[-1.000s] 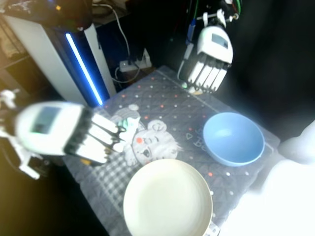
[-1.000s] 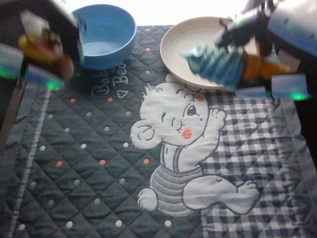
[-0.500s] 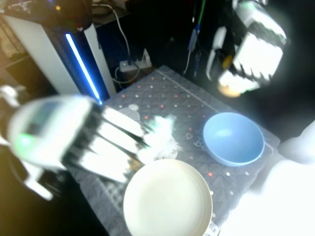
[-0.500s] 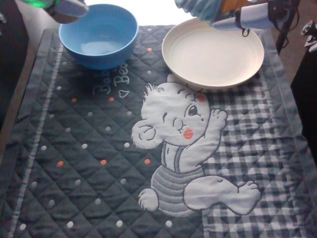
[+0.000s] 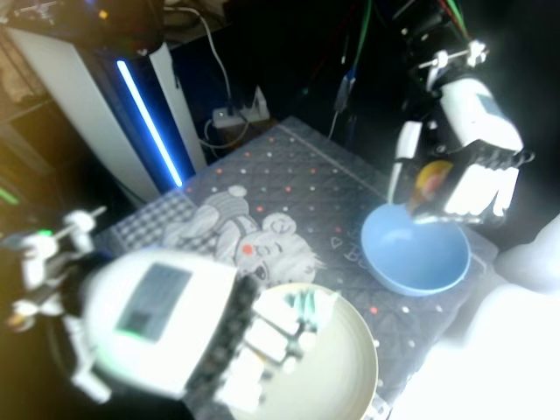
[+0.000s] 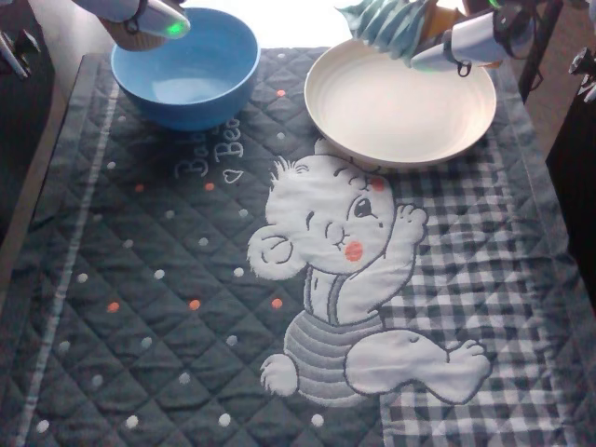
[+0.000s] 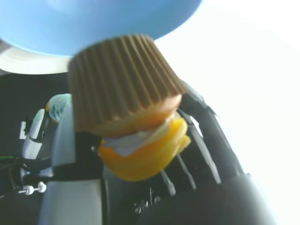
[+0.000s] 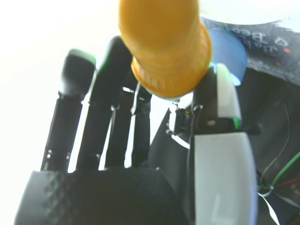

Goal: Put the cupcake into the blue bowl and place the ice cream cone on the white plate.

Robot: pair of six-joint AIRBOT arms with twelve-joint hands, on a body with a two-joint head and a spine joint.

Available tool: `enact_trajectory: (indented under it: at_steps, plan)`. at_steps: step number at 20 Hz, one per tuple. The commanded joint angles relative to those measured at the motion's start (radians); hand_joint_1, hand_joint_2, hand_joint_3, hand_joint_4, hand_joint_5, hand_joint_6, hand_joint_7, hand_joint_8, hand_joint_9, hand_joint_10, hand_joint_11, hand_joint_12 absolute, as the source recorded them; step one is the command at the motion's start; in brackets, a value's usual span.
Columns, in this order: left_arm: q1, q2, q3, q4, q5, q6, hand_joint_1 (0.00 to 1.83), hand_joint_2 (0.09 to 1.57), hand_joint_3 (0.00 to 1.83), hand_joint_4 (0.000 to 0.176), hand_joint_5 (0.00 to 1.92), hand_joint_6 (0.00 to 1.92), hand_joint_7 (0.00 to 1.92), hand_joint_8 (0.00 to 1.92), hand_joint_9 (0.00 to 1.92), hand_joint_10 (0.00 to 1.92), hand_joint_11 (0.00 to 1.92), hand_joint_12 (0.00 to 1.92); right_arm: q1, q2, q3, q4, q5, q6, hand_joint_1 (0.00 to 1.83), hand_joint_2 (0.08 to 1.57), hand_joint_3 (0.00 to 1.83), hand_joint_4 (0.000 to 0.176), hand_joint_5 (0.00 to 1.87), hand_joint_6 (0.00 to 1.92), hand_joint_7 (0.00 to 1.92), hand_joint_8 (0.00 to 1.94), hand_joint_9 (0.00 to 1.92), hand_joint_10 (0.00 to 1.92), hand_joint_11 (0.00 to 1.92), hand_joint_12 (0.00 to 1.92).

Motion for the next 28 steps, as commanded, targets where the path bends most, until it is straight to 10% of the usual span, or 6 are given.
enact_trajectory:
  at_steps: [1, 11, 12, 14, 25, 28]
  plan:
    - [-0.025, 0.002, 0.004, -0.025, -0.067, -0.008, 1.38, 1.09, 0.0, 0.0, 0.96, 0.88, 1.05, 0.85, 0.97, 1.16, 0.66, 1.34, 0.019, 0.003, 0.005, 0.015, 0.127, 0.001, 1.28, 1.07, 0.0, 0.0, 0.99, 0.79, 1.2, 0.81, 1.25, 0.83, 1.1, 1.41]
    - [-0.057, -0.024, 0.006, 0.034, -0.047, -0.008, 1.38, 1.09, 0.0, 0.0, 0.93, 1.01, 1.03, 0.8, 1.01, 1.08, 0.74, 1.11, 0.019, 0.003, 0.002, 0.019, 0.127, 0.001, 1.29, 1.06, 0.0, 0.0, 1.01, 0.77, 1.22, 0.77, 1.29, 0.79, 1.11, 1.38]
    - [-0.057, -0.025, 0.006, 0.035, -0.047, -0.008, 1.25, 1.08, 0.0, 0.0, 0.72, 0.47, 0.76, 0.12, 0.78, 0.25, 0.42, 1.01, 0.019, 0.003, 0.001, 0.019, 0.127, 0.001, 1.26, 1.08, 0.0, 0.0, 1.0, 0.77, 1.14, 0.89, 1.14, 0.7, 0.91, 1.46]
    - [-0.057, -0.026, 0.005, 0.041, -0.048, -0.008, 1.21, 1.03, 0.0, 0.0, 0.66, 0.04, 0.58, 0.01, 0.56, 0.02, 0.2, 0.87, 0.019, 0.003, -0.002, 0.018, 0.127, 0.001, 1.03, 0.98, 0.0, 0.0, 0.85, 0.1, 0.95, 0.19, 0.85, 0.34, 0.47, 1.32]
    - [-0.055, -0.025, -0.003, 0.049, -0.068, -0.008, 1.09, 0.88, 0.0, 0.004, 0.44, 0.0, 0.29, 0.0, 0.21, 0.0, 0.0, 0.43, 0.019, 0.004, -0.013, 0.018, 0.128, 0.001, 0.81, 0.9, 0.0, 0.0, 0.59, 0.0, 0.61, 0.0, 0.58, 0.0, 0.19, 1.02]
    - [-0.055, -0.016, -0.01, 0.037, -0.095, -0.009, 1.1, 0.88, 0.0, 0.048, 0.46, 0.0, 0.34, 0.0, 0.28, 0.0, 0.0, 0.66, 0.019, 0.004, -0.03, 0.018, 0.144, 0.001, 0.83, 0.88, 0.0, 0.0, 0.61, 0.0, 0.61, 0.0, 0.56, 0.0, 0.14, 1.06]
